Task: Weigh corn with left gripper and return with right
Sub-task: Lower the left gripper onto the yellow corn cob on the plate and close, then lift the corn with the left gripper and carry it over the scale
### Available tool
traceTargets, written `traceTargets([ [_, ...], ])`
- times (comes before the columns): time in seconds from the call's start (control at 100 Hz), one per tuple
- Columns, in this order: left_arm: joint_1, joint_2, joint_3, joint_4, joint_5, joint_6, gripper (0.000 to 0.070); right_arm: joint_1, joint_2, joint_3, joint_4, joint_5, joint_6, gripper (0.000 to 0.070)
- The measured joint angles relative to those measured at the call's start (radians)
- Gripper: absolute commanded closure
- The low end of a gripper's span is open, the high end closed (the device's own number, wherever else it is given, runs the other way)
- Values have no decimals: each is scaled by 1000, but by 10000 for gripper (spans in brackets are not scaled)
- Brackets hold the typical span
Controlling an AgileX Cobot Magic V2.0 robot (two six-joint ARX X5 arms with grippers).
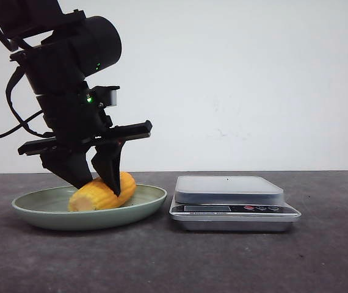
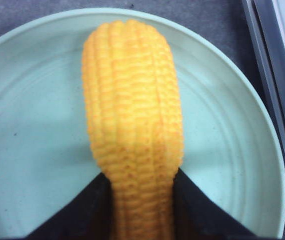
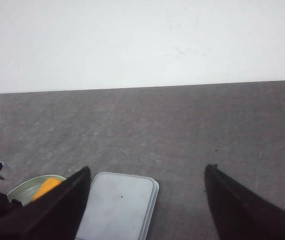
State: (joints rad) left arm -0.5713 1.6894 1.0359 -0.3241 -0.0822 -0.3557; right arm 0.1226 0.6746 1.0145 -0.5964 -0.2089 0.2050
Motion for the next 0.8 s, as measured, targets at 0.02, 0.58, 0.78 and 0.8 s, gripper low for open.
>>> traceTargets([
  [0.02, 0, -2, 0, -2, 0, 0, 688, 0, 0, 0, -1, 0, 0, 247],
  [0.58, -140, -223, 187, 8, 1, -16, 687, 0, 0, 0, -21, 0, -15, 247],
  [0.78, -206, -50, 319, 45, -2, -73, 688, 0, 0, 0, -21, 0, -15, 247],
  [0.8, -211, -31, 328, 49, -2, -79, 688, 0, 0, 0, -22, 0, -15, 247],
])
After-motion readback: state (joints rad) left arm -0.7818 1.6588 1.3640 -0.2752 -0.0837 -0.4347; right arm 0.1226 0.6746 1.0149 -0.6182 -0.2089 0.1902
